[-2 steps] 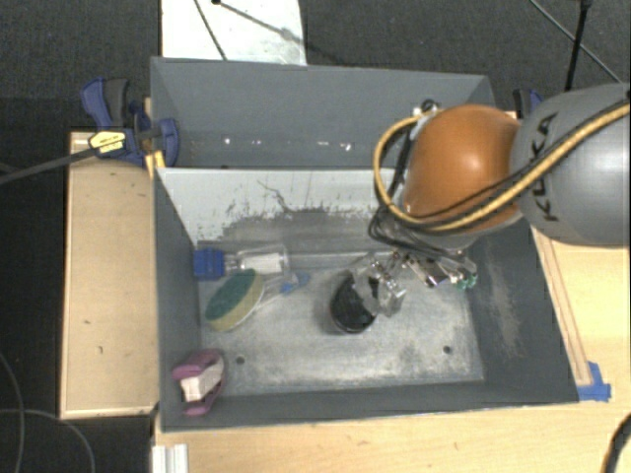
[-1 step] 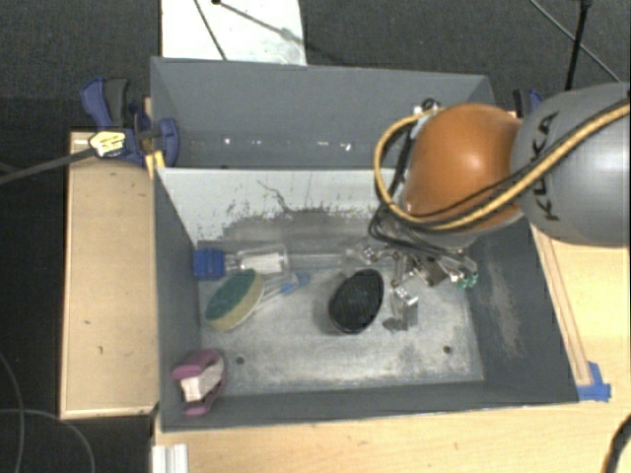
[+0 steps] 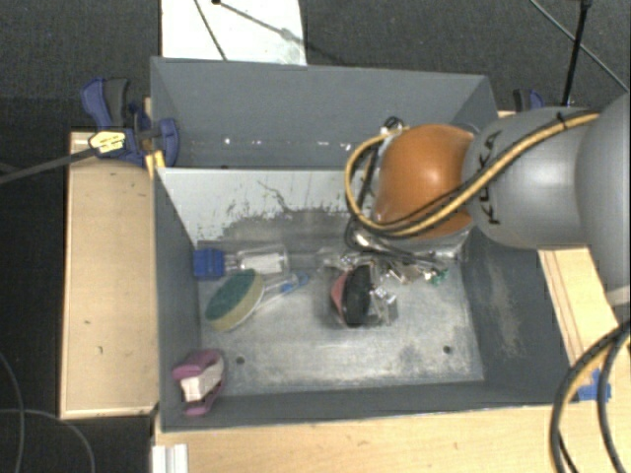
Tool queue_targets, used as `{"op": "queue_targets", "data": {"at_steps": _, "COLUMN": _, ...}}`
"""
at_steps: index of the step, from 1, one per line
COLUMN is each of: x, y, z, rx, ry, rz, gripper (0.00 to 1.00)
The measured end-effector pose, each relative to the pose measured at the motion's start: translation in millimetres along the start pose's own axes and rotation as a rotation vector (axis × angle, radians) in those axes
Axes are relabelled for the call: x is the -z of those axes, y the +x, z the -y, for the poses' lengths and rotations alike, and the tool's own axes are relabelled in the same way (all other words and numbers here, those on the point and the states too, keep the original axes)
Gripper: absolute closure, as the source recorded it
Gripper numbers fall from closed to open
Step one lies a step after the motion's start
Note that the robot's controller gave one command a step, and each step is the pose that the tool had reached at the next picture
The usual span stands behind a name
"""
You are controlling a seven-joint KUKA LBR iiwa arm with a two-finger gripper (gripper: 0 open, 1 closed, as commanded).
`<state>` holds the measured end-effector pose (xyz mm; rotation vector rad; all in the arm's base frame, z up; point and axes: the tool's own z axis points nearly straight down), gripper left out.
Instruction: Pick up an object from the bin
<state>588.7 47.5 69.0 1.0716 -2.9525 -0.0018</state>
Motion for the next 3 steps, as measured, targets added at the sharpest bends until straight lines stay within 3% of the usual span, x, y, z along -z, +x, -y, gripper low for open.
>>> {"op": "queue_targets", "data": {"at_steps": 1, "x": 3, "y": -0.6, "z": 0, "rx": -0.002, "ry": 0.001, "rz": 0.003, "gripper": 1.00}}
{"op": "queue_targets", "data": {"at_steps": 2, "x": 15, "y": -2.0, "z": 4, "rx": 0.071, "ry": 0.004, "rz": 0.006, "gripper": 1.00}}
{"op": "queue_targets", "data": {"at_steps": 3, "x": 145, "y": -6.9, "z": 1, "rx": 0.009, "ry": 0.007, "rz": 0.010, "gripper": 1.00}}
